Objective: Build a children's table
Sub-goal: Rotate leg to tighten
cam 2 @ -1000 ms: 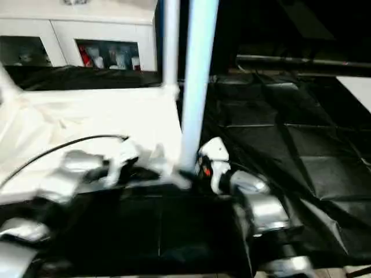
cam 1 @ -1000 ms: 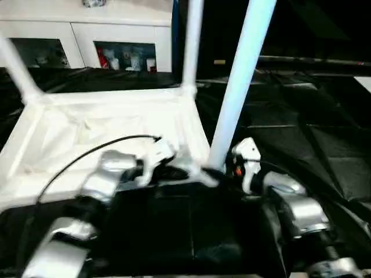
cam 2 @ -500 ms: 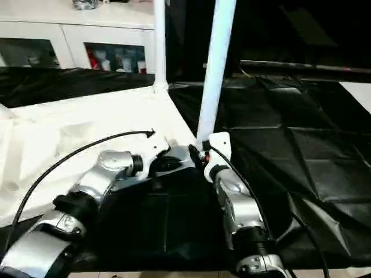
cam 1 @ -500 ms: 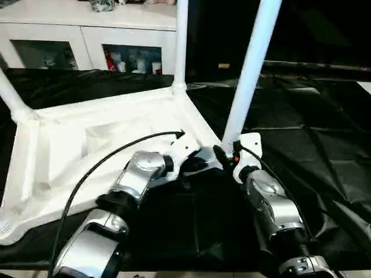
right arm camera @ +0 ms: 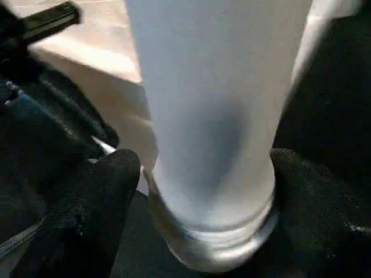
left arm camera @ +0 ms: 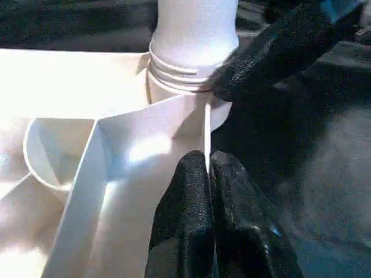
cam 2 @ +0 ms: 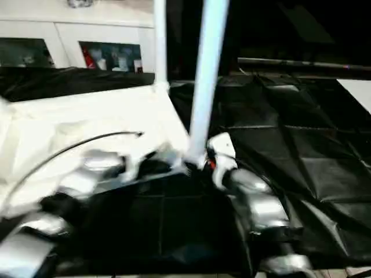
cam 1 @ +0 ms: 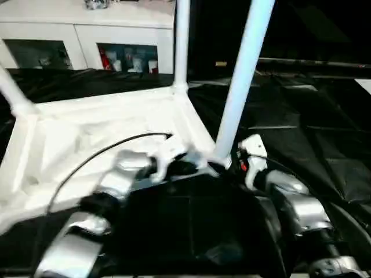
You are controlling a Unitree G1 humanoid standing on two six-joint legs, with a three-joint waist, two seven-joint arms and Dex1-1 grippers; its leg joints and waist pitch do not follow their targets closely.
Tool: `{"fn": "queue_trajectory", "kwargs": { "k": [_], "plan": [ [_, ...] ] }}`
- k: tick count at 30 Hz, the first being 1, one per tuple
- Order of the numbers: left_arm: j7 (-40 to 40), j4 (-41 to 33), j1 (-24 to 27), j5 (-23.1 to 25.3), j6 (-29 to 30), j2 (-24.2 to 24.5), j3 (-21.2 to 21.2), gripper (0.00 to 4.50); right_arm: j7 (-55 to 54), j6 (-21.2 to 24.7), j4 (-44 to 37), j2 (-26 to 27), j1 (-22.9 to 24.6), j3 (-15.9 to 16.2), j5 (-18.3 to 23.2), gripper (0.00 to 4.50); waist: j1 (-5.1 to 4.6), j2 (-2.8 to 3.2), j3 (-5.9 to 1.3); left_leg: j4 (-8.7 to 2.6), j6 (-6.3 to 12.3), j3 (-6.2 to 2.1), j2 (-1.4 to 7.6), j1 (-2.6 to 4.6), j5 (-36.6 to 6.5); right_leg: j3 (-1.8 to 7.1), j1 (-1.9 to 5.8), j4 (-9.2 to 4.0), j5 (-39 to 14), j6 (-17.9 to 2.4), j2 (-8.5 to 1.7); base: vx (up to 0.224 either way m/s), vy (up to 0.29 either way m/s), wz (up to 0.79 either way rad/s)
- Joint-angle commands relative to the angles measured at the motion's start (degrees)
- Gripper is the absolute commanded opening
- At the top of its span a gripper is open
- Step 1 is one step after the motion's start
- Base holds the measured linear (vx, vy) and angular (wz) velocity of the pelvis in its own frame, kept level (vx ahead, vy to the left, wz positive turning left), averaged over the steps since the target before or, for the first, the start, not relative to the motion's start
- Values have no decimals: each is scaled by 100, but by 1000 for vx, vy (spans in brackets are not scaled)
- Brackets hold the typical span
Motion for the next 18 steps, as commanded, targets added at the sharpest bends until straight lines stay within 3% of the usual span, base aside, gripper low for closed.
{"fn": "queue_trajectory", "kwargs": {
  "k": [1, 4, 7, 13, 18],
  "plan": [
    [-570, 50, 299, -271, 18, 95, -41, 0, 524, -1, -201, -124, -6, 147, 169, 377, 38, -90, -268, -325, 372, -142, 333, -16, -1116, 275, 211, -401, -1542, -1148, -389, 0, 0, 0],
    [-792, -13, 360, -352, 38, 254, -22, 0, 847, 44, -284, -259, 8, 164, 261, 377, 46, -57, -274, -311, 406, -129, 345, 10, -1084, 271, 203, -353, -1192, -1317, -372, 0, 0, 0],
    [-877, -38, 398, -372, 65, 353, -24, 0, 1041, 32, -287, -372, 12, 245, 290, 361, 45, -78, -271, -306, 407, -114, 346, 2, -1081, 263, 213, -327, -1052, -1402, -359, 0, 0, 0],
    [-940, -13, 434, -357, 26, 422, 1, 0, 1115, -3, -226, -319, 34, 285, 256, 321, 41, -86, -257, -318, 278, -124, 339, 8, -1263, 280, 199, -383, -1577, -1246, -390, 0, 0, 0],
    [-987, 46, 436, -373, -3, 432, 10, 0, 1139, -36, -228, -302, 55, 315, 255, 280, 35, -81, -264, -313, 296, -121, 338, 5, -1177, 278, 202, -359, -1361, -1287, -375, 0, 0, 0]
  ]
}}
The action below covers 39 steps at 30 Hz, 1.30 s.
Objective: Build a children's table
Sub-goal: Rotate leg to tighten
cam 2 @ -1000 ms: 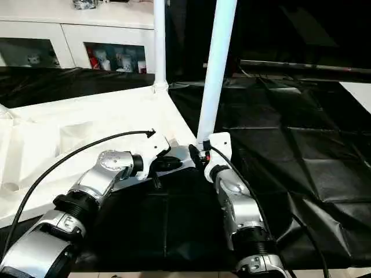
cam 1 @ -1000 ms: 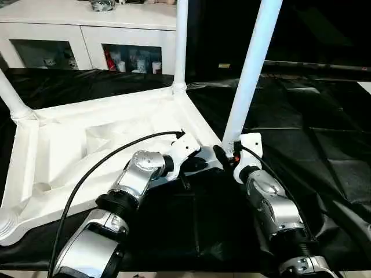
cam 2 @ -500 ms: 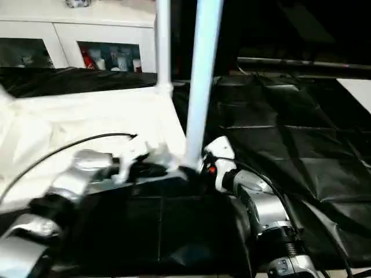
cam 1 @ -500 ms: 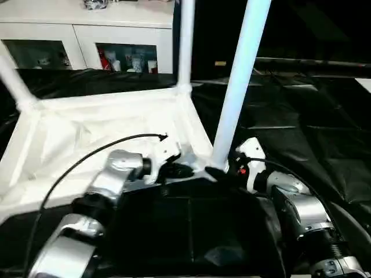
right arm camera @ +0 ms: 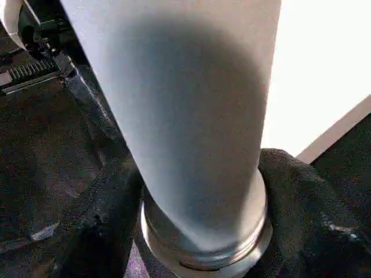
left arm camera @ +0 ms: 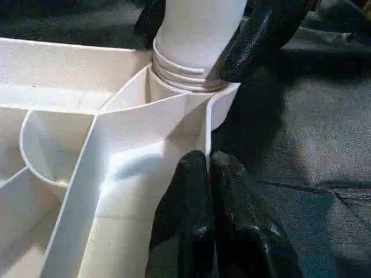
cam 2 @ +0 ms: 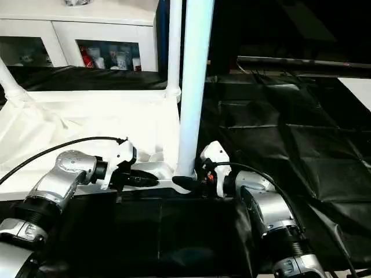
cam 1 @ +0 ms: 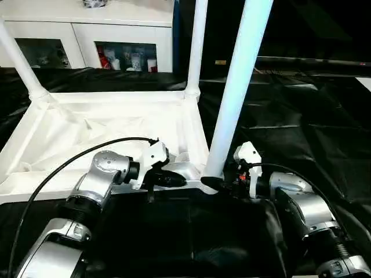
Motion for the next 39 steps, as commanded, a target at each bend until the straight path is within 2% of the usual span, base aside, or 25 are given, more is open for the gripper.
{"fn": "queue_trajectory", "kwargs": {
  "k": [1, 5, 6, 7, 8, 10, 11, 12, 13, 15, 17, 18, 21, 22, 23, 24, 25, 27, 28, 30, 32, 34, 36, 37, 39],
  "plan": [
    [-76, 338, 227, -142, 9, -25, 6, 0, 23, 4, -87, 62, 87, 16, 76, 277, 40, -71, -267, -336, 300, -129, 333, 7, -1180, 268, 217, -368, -1359, -1282, -370, 0, 0, 0],
    [257, 502, 185, -36, -92, -133, 13, 0, -462, -14, -9, 217, 177, -78, -29, 274, 32, -73, -251, -348, 256, -133, 327, 12, -1301, 271, 197, -410, -1623, -1210, -374, 0, 0, 0],
    [568, 618, 128, 50, -155, -254, 15, 0, -768, -62, 105, 315, 191, -129, -123, 273, 26, -69, -234, -365, 207, -146, 327, 15, -1445, 267, 192, -437, -1915, -1142, -383, 0, 0, 0],
    [1086, 786, 26, 173, -213, -488, 19, 0, -1302, -67, 269, 505, 209, -226, -245, 273, 22, -54, -217, -374, 105, -157, 334, 58, -1665, 269, 151, -494, -2329, -1030, -393, 0, 0, 0],
    [1306, 849, -19, 221, -226, -597, 18, 0, -1535, -46, 329, 594, 215, -270, -286, 273, 4, -66, -218, -377, 25, -175, 328, 69, -1818, 268, 137, -515, -2609, -954, -399, 0, 0, 0],
    [1545, 881, -73, 282, -172, -756, -14, 0, -1851, -26, 385, 728, 221, -315, -346, 272, 6, -64, -211, -390, -20, -192, 334, 78, -1921, 271, 129, -542, -2814, -843, -408, 0, 0, 0],
    [1717, 910, -112, 331, -133, -851, -35, 0, -2067, 4, 422, 820, 218, -356, -375, 272, 4, -37, -211, -393, -29, -196, 337, 83, -1963, 272, 126, -546, -2820, -834, -409, 0, 0, 0],
    [1717, 910, -112, 331, -133, -851, -35, 0, -2067, 4, 422, 820, 218, -356, -375, 272, -10, -39, -207, -400, -38, -192, 339, 86, -2017, 272, 109, -554, -2829, -821, -397, 0, 0, 0],
    [2309, 981, -239, 455, 10, -1202, -73, 0, -2900, 54, 579, 1165, 163, -526, -486, 272, -18, -25, -199, -414, -63, -203, 334, 92, -2123, 269, 97, -573, -2920, -767, -398, 0, 0, 0],
    [2699, 1048, -336, 518, 63, -1438, -81, 0, -3457, 76, 683, 1398, 97, -650, -556, 272, -38, -28, -203, -422, -155, -226, 327, 114, -2274, 248, 82, -593, -3063, -717, -396, 0, 0, 0],
    [2963, 1066, -399, 558, 133, -1629, -97, 0, -3884, 90, 769, 1595, 25, -761, -581, 272, -41, -33, -203, -415, -138, -226, 315, 119, -2321, 243, 79, -616, -3153, -662, -401, 0, 0, 0],
    [3057, 1114, -433, 579, 120, -1697, -101, 0, -4039, 84, 802, 1669, -3, -798, -580, 272, -37, -42, -194, -408, -98, -229, 300, 130, -2421, 241, 54, -659, -3300, -575, -401, 0, 0, 0],
    [3100, 1142, -504, 618, 73, -1846, -141, 0, -4125, -41, 836, 1799, -122, -716, -630, 272, -40, -26, -205, -418, -51, -243, 291, 104, -2408, 240, 68, -670, -3343, -498, -410, 0, 0, 0],
    [3112, 1137, -515, 633, 70, -1866, -145, 0, -4103, -62, 832, 1808, -144, -685, -639, 272, -35, -34, -206, -422, -23, -234, 298, 89, -2373, 249, 66, -670, -3227, -486, -405, 0, 0, 0],
    [2988, 1078, -508, 636, 77, -1811, -147, 0, -3809, -209, 751, 1747, -149, -581, -624, 272, -18, -14, -211, -420, -4, -231, 298, 94, -2349, 255, 66, -664, -3161, -503, -413, 0, 0, 0],
    [2970, 1071, -505, 634, 76, -1803, -149, 0, -3781, -218, 743, 1741, -147, -578, -617, 272, -27, -27, -209, -424, 9, -229, 300, 79, -2328, 255, 76, -660, -3120, -511, -406, 0, 0, 0],
    [2831, 1023, -484, 623, 70, -1739, -158, 0, -3562, -283, 680, 1701, -131, -560, -554, 307, -25, -32, -217, -428, 20, -231, 300, 59, -2267, 256, 95, -646, -3043, -523, -405, 0, 0, 0],
    [2685, 975, -458, 624, 69, -1650, -156, 0, -3312, -365, 583, 1656, -110, -571, -478, 342, -11, -31, -230, -427, 75, -221, 308, 37, -2125, 266, 115, -617, -2790, -594, -410, 0, 0, 0],
    [2597, 953, -445, 611, 73, -1594, -152, 0, -3178, -396, 536, 1605, -111, -592, -420, 342, -2, -27, -241, -423, 110, -204, 317, 23, -1958, 273, 132, -575, -2413, -716, -400, 0, 0, 0],
    [2309, 882, -396, 563, 79, -1411, -165, 0, -2707, -449, 418, 1357, -108, -556, -310, 356, 9, -37, -241, -410, 160, -183, 313, 21, -1852, 279, 143, -544, -2151, -848, -395, 0, 0, 0],
    [1867, 773, -323, 465, 88, -1159, -158, 0, -1940, -343, 206, 914, -67, -402, -192, 381, 35, -36, -256, -388, 254, -171, 318, 10, -1677, 278, 188, -507, -1884, -953, -398, 0, 0, 0],
    [1584, 694, -264, 408, 42, -993, -146, 0, -1491, -370, 73, 627, -22, -314, -159, 386, 47, -37, -259, -366, 380, -150, 319, -4, -1501, 275, 211, -472, -1596, -1051, -391, 0, 0, 0],
    [1198, 581, -192, 285, 67, -860, -137, 0, -1160, -296, -40, 458, 9, -327, -30, 386, 39, -44, -277, -357, 430, -155, 319, -35, -1275, 267, 248, -440, -1440, -1097, -401, 0, 0, 0],
    [805, 431, -106, 159, 89, -719, -134, 0, -895, -238, -108, 325, 21, -358, 57, 386, 46, -57, -278, -350, 469, -145, 326, -19, -1162, 262, 243, -430, -1333, -1151, -392, 0, 0, 0],
    [380, 219, 3, 3, 268, -519, -116, 0, -513, -148, -201, 152, 38, -383, 170, 386, 52, -30, -292, -333, 520, -137, 344, -15, -971, 266, 240, -376, -1005, -1301, -382, 0, 0, 0]
  ]
}}
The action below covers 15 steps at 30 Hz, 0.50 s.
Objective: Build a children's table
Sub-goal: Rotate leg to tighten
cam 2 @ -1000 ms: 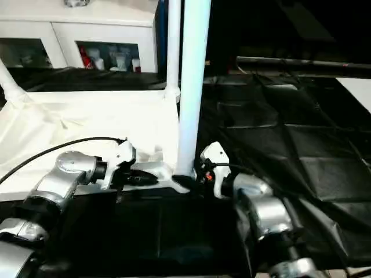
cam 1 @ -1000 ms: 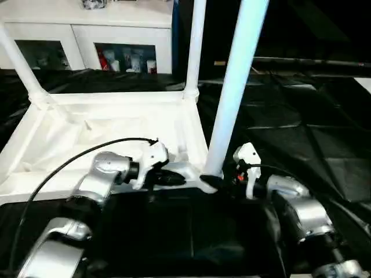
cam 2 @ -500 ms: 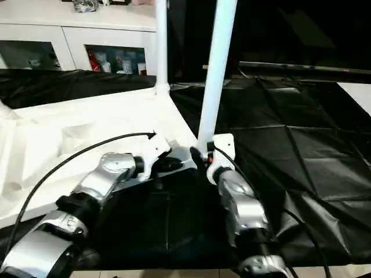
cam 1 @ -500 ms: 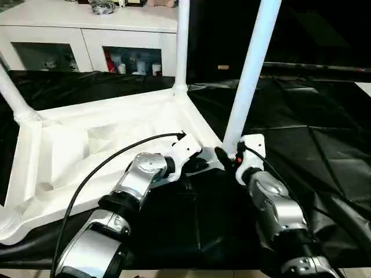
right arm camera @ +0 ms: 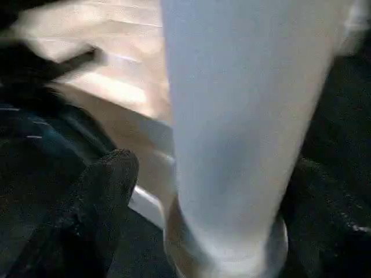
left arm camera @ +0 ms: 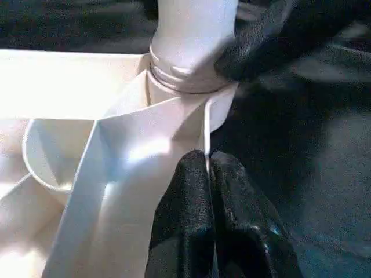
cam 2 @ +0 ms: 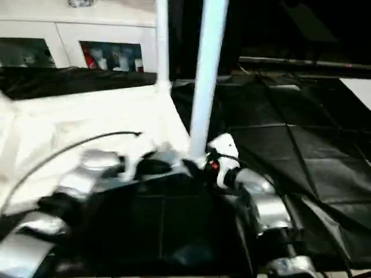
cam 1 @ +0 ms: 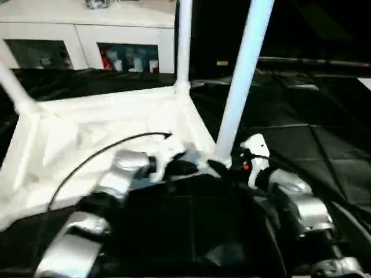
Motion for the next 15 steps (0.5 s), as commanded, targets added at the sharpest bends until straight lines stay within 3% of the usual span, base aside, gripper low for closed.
{"fn": "queue_trajectory", "kwargs": {
  "k": [1, 4, 5, 8, 9, 10, 11, 15],
  "plan": [
    [-645, -68, 277, -226, 190, 133, -109, 0, 497, 175, -188, -141, 24, 16, 220, 386, 22, -81, -291, -297, 540, -116, 337, 11, -857, 278, 217, -299, -711, -1420, -375, 0, 0, 0],
    [-827, -144, 343, -285, 283, 298, -111, 0, 724, 228, -204, -229, 11, 43, 312, 386, 51, -49, -296, -278, 628, -96, 341, 2, -651, 253, 233, -227, -275, -1595, -349, 0, 0, 0],
    [-904, -178, 382, -311, 292, 384, -111, 0, 847, 263, -207, -278, 8, 96, 353, 369, 47, -86, -294, -273, 631, -87, 339, 3, -674, 250, 234, -232, -295, -1601, -350, 0, 0, 0],
    [-964, -213, 434, -327, 307, 493, -86, 0, 1051, 294, -209, -371, 19, 242, 325, 341, 49, -62, -265, -295, 507, -91, 345, -1, -940, 250, 231, -273, -745, -1531, -366, 0, 0, 0],
    [-984, -281, 486, -337, 342, 551, -63, 0, 1194, 318, -230, -428, 49, 339, 282, 341, 40, -107, -263, -290, 445, -95, 338, -7, -1040, 255, 234, -285, -978, -1460, -383, 0, 0, 0],
    [-990, -313, 506, -341, 362, 570, -51, 0, 1249, 318, -233, -449, 59, 375, 255, 332, 33, -96, -246, -309, 381, -104, 342, -7, -1129, 265, 222, -321, -1256, -1380, -395, 0, 0, 0],
    [-994, -368, 534, -343, 396, 590, -43, 0, 1312, 332, -237, -471, 73, 408, 230, 325, 25, -128, -250, -307, 355, -103, 341, 0, -1157, 265, 221, -328, -1345, -1347, -392, 0, 0, 0],
    [-999, -438, 567, -352, 447, 620, -42, 0, 1362, 315, -205, -489, 70, 426, 185, 296, 15, -122, -255, -309, 314, -113, 339, 16, -1091, 280, 203, -323, -1348, -1294, -386, 0, 0, 0]
  ]
}}
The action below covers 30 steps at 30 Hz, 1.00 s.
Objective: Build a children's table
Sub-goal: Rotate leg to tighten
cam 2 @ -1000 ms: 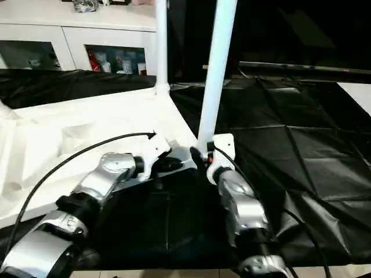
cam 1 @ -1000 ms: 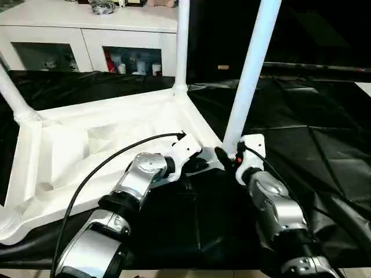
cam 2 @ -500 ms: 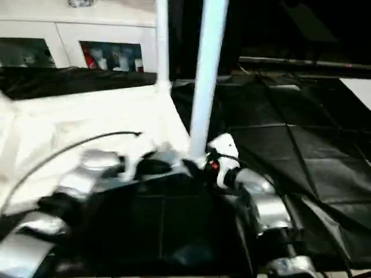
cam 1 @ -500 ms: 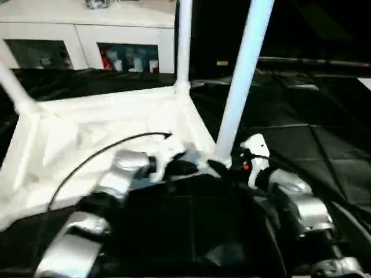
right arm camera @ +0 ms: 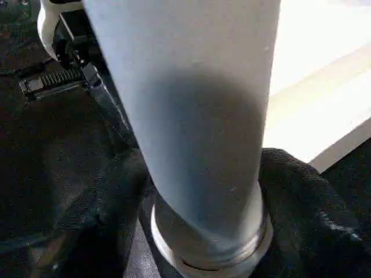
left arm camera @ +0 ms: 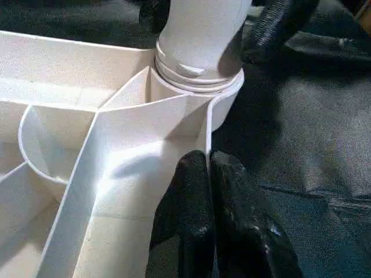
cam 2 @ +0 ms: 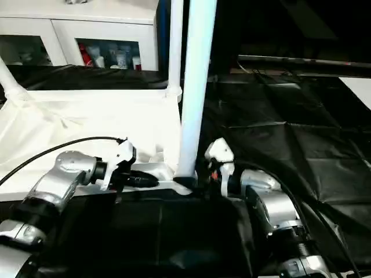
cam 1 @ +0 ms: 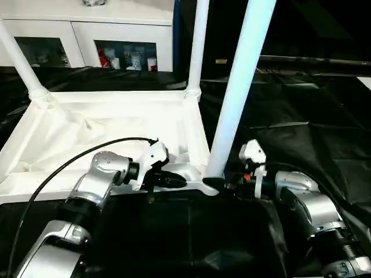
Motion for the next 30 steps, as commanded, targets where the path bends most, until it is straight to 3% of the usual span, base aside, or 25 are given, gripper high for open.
{"fn": "queue_trajectory", "kwargs": {
  "k": [1, 7, 12, 14, 16, 18, 19, 20, 22, 24, 26, 30],
  "plan": [
    [-55, 165, 203, -84, 114, 36, -42, 0, 58, 9, -35, -26, 9, 30, -50, 284, 37, -83, -278, -324, 337, -124, 331, 19, -1035, 272, 222, -341, -1229, -1303, -378, 0, 0, 0],
    [-20, 167, 209, -113, 116, 49, -53, 0, 41, -17, 19, -23, -37, 19, -5, 237, 41, -77, -284, -303, 412, -116, 318, 11, -918, 270, 238, -316, -1016, -1371, -375, 0, 0, 0],
    [454, 308, 124, 6, 59, -127, 12, 0, -362, -30, 49, 123, 90, -77, -83, 218, 26, -67, -268, -315, 335, -124, 322, 24, -1111, 273, 218, -346, -1233, -1344, -371, 0, 0, 0],
    [878, 463, 26, 96, 4, -288, 51, 0, -840, -143, 175, 275, 115, -156, -235, 214, 19, -74, -248, -323, 236, -132, 316, 28, -1320, 278, 196, -385, -1594, -1255, -375, 0, 0, 0],
    [1332, 640, -91, 208, -64, -489, 60, 0, -1405, -207, 314, 485, 138, -248, -373, 209, 1, -69, -221, -339, 72, -155, 310, 66, -1720, 279, 148, -465, -2344, -1034, -391, 0, 0, 0],
    [1901, 866, -253, 340, -92, -799, 41, 0, -2106, -245, 427, 780, 168, -335, -530, 205, -17, -62, -223, -355, -9, -177, 306, 59, -1802, 279, 136, -486, -2565, -917, -390, 0, 0, 0],
    [2199, 970, -332, 407, -89, -952, 30, 0, -2480, -221, 473, 939, 168, -399, -585, 204, -10, -86, -214, -355, -45, -182, 304, 89, -1900, 273, 120, -521, -2727, -838, -392, 0, 0, 0],
    [2431, 1056, -398, 450, -91, -1075, 26, 0, -2783, -201, 509, 1070, 163, -455, -623, 203, -14, -49, -214, -358, -44, -186, 293, 81, -1927, 277, 118, -523, -2784, -810, -395, 0, 0, 0],
    [2650, 1136, -468, 495, -90, -1212, 9, 0, -3137, -183, 541, 1220, 154, -520, -670, 201, -26, -64, -215, -369, -73, -200, 292, 95, -2039, 267, 100, -559, -2934, -700, -387, 0, 0, 0],
    [3135, 1323, -612, 577, -123, -1485, 2, 0, -3781, -135, 587, 1511, 134, -637, -761, 201, -38, -32, -209, -385, -74, -211, 292, 87, -2101, 266, 94, -575, -2930, -656, -379, 0, 0, 0],
    [3477, 1505, -748, 677, -198, -1837, -74, 0, -4523, -155, 724, 1913, 28, -699, -937, 201, -43, -8, -223, -388, -126, -211, 288, 124, -2173, 266, 67, -586, -2866, -673, -377, 0, 0, 0],
    [3450, 1576, -792, 719, -278, -1901, -91, 0, -4518, -289, 773, 2020, -43, -643, -968, 201, -30, 2, -240, -417, -61, -223, 290, 82, -2158, 264, 127, -564, -2417, -721, -374, 0, 0, 0]
  ]
}}
